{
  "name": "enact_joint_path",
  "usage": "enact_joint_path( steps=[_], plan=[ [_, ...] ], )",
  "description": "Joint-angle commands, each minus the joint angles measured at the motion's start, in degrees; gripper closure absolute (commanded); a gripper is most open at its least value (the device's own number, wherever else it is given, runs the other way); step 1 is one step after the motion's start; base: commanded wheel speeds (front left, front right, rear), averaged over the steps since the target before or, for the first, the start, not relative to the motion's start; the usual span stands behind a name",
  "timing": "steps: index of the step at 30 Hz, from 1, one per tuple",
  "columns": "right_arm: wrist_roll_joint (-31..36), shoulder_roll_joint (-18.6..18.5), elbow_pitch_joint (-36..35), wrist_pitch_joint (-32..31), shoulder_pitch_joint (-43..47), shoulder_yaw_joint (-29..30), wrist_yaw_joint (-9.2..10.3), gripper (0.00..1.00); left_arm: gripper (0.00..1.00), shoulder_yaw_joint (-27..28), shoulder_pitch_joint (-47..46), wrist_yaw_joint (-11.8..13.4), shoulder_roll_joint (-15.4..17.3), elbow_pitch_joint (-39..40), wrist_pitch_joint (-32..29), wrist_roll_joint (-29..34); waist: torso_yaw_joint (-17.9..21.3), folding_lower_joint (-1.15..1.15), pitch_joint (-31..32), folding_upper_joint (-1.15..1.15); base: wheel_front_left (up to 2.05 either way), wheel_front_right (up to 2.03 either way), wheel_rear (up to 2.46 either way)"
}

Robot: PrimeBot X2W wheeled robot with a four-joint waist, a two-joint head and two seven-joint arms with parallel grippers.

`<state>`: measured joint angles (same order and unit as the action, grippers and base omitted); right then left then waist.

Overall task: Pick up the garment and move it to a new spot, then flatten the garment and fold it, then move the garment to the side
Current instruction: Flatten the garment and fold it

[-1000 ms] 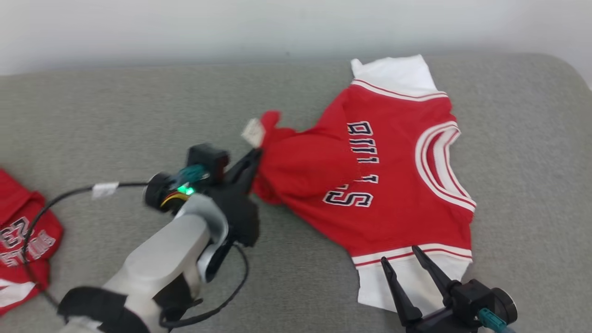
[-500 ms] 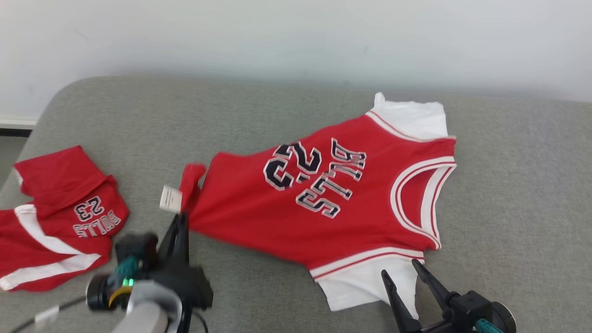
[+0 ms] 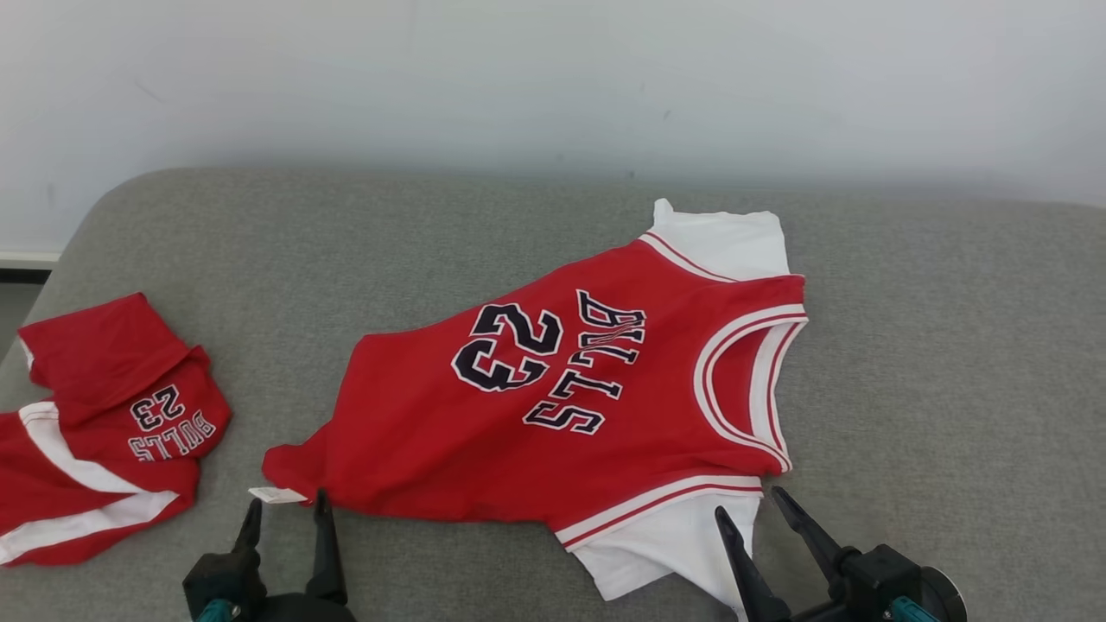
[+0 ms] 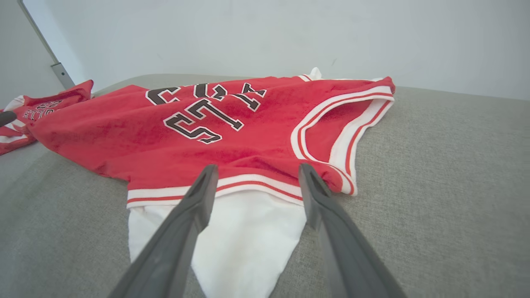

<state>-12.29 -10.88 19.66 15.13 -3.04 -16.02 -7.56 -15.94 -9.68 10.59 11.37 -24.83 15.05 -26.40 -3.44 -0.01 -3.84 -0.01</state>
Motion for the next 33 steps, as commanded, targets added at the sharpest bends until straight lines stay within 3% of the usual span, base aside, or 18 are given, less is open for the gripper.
enact_joint_path(
  steps=[1,15,28,33],
  plan=[
    [0.48,0.22,0.22,0.00,0.52,0.29,0.15,0.00,0.00,1.32,1.45,-0.27,-0.24,0.97,0.18,1.97,0.89,0.01,0.15,0.01,0.00,0.00,0.00],
    [4.92,2.84,4.16,0.00,-2.14,10.65,0.15,0.00,0.00,9.46,5.07,-6.10,-5.80,5.79,0.18,12.62,0.48,0.01,-1.87,0.01,0.00,0.00,0.00],
    [-2.55,6.06,13.11,0.00,-7.66,15.25,0.15,0.00,0.00,11.63,4.91,-9.49,-7.90,5.35,0.18,16.58,-1.78,0.01,-2.39,0.01,0.00,0.00,0.00],
    [-2.23,5.87,16.54,0.00,-11.13,15.08,0.15,0.00,0.00,11.91,4.48,-10.43,-8.23,5.56,0.19,17.68,-2.76,0.01,-2.61,0.01,0.00,0.00,0.00]
  ],
)
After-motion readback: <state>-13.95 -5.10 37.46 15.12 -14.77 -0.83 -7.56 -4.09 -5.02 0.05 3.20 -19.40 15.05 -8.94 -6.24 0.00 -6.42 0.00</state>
